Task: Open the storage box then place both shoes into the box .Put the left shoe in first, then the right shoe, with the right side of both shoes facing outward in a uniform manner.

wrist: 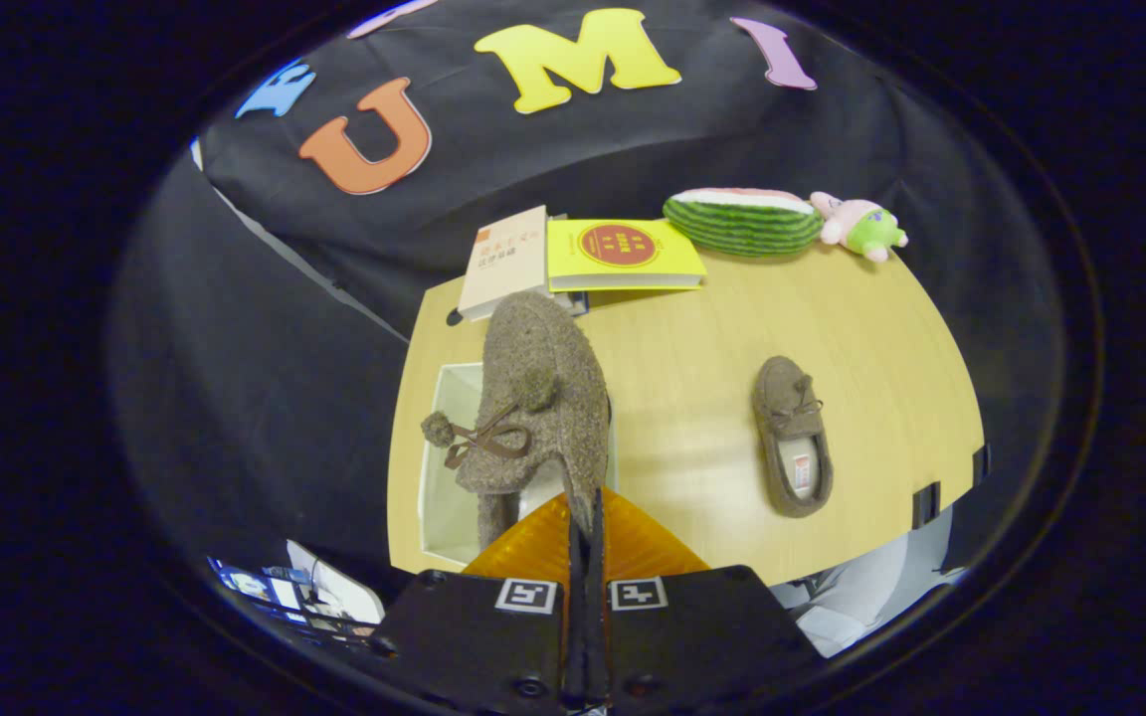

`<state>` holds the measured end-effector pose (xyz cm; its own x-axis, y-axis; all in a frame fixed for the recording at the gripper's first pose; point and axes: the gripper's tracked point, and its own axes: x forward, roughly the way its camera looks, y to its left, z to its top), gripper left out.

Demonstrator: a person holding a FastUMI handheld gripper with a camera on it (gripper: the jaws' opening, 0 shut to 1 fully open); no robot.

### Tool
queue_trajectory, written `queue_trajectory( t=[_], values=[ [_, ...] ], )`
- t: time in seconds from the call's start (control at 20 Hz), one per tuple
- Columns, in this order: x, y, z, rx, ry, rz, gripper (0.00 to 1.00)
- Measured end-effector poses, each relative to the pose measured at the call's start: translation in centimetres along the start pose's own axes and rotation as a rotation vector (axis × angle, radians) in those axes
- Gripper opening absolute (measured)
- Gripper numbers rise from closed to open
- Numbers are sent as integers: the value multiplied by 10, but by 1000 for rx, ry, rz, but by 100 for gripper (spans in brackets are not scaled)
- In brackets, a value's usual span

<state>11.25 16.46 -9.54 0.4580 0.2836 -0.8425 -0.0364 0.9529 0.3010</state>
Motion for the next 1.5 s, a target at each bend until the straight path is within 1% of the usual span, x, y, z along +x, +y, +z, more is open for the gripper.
queue_trajectory(
  t=[0.15, 0.3, 0.5, 0.7, 0.85, 1.1, 1.2, 1.25, 1.3, 1.35, 1.4, 1.45, 1.5],
  values=[
    [2, 39, 0, -8, -88, 34, 6],
    [18, 78, -9, 33, -129, 92, 6],
    [54, 102, -19, 45, -184, 91, 6],
    [91, 111, -30, 66, -156, 89, 6],
    [118, 106, -42, 70, -139, 59, 6],
    [158, 93, -70, 66, -57, 11, 6],
    [170, 89, -79, 66, -28, 6, 6],
    [173, 90, -81, 81, -15, 22, 6],
    [180, 94, -85, 75, 16, 44, 9],
    [182, 98, -95, 27, 92, 78, 15],
    [168, 107, -96, 7, 115, 151, 32],
    [159, 117, -92, -27, 116, 203, 49],
    [142, 109, -83, -64, 97, 193, 67]
  ],
)
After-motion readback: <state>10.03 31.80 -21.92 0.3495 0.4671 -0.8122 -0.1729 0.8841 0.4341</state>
